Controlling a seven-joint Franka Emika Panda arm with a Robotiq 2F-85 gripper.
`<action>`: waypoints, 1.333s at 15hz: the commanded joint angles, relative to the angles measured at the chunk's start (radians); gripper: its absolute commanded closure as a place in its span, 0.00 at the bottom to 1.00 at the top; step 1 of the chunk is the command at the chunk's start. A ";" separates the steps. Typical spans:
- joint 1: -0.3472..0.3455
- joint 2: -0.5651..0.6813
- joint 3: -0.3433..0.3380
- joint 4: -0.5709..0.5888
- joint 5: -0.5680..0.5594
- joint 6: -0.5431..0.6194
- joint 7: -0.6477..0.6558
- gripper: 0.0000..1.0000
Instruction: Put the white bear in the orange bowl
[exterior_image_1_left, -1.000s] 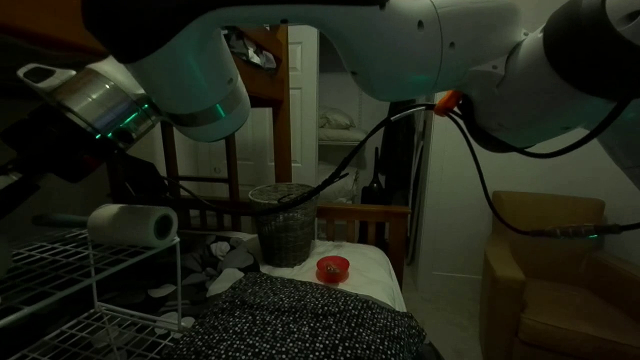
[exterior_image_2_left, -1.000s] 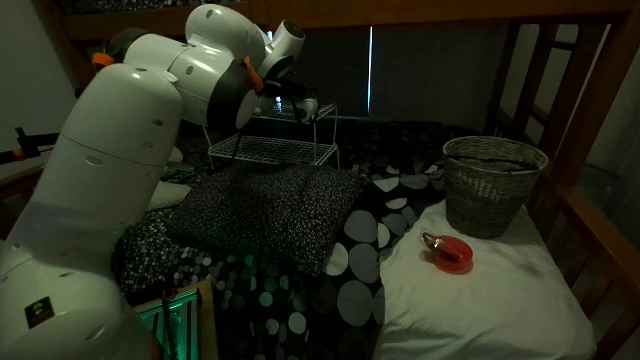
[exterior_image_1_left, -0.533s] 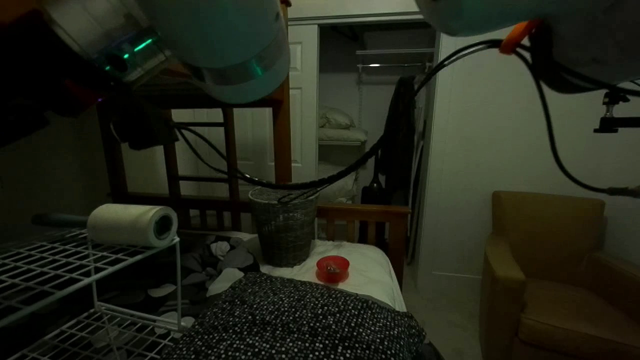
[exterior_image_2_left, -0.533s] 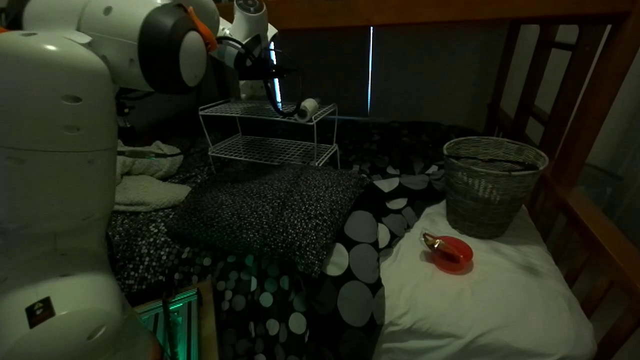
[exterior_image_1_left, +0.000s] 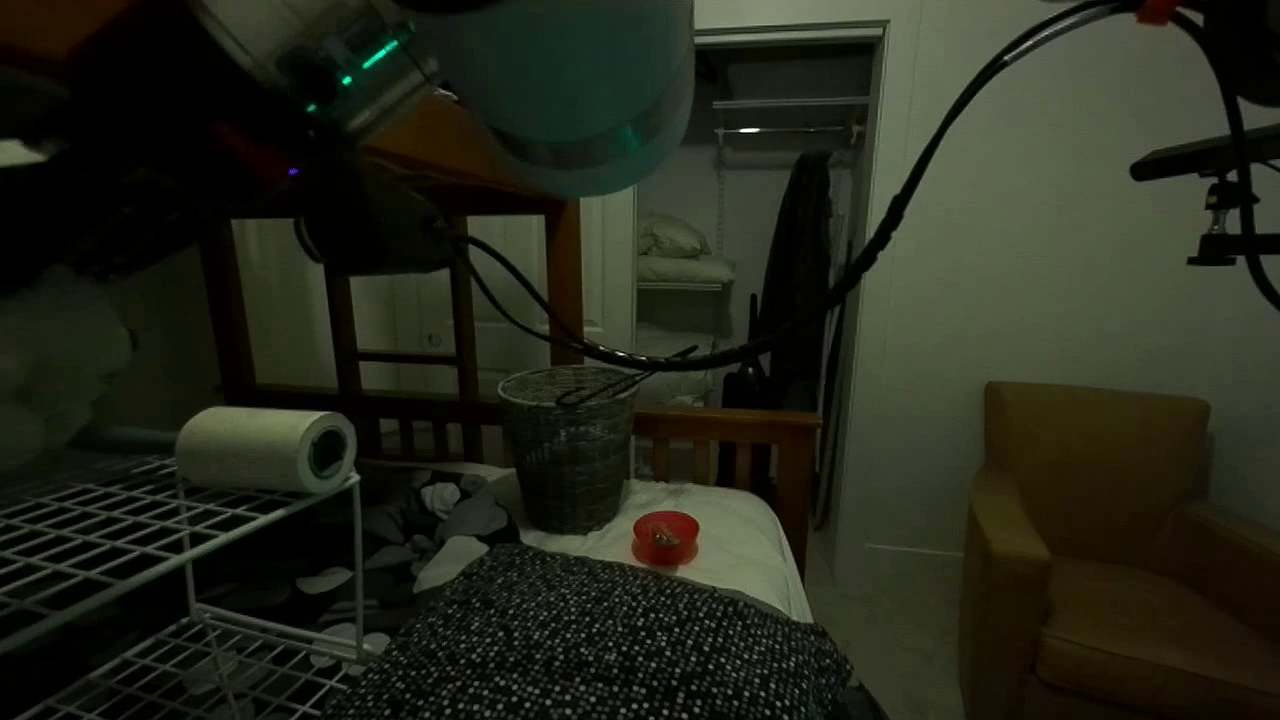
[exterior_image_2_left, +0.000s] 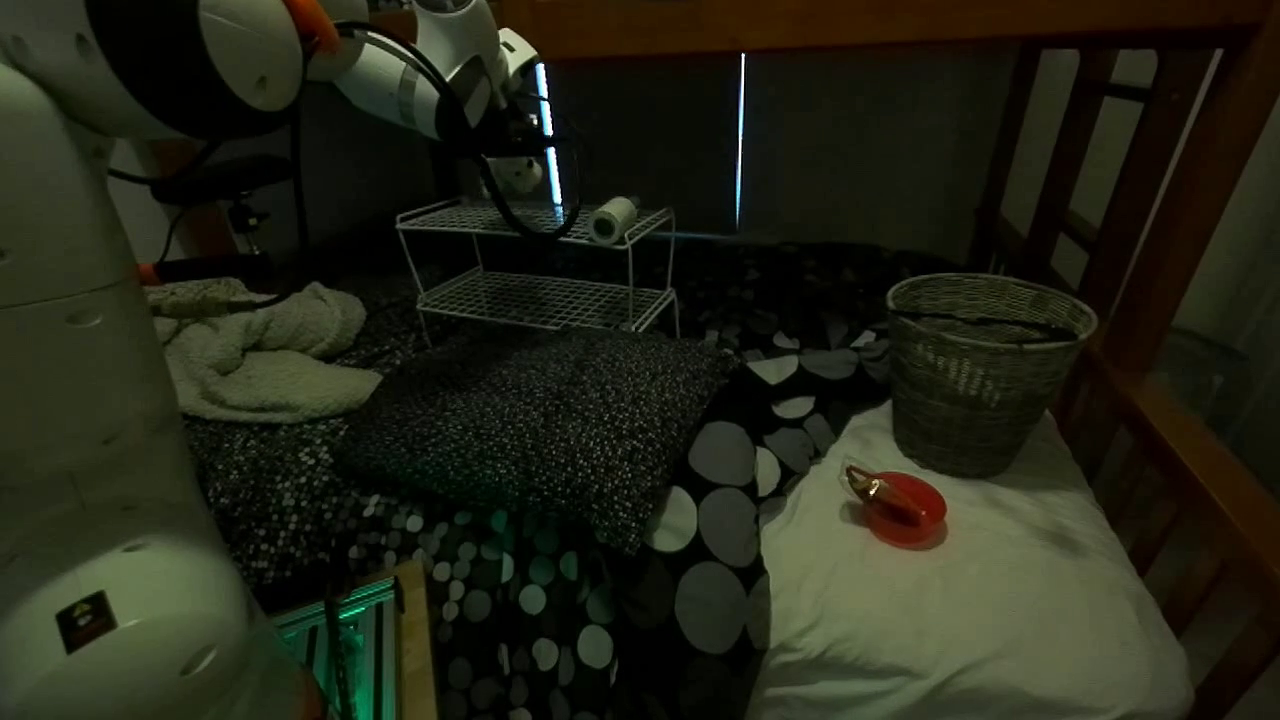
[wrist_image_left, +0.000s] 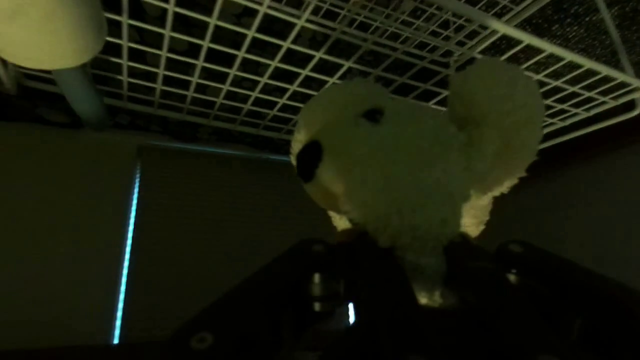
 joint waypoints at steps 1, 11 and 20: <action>-0.026 -0.205 -0.057 -0.227 0.003 0.095 0.156 0.96; -0.027 -0.480 -0.158 -0.511 -0.099 0.196 0.509 0.82; -0.373 -0.597 -0.225 -0.655 -0.134 0.200 0.602 0.96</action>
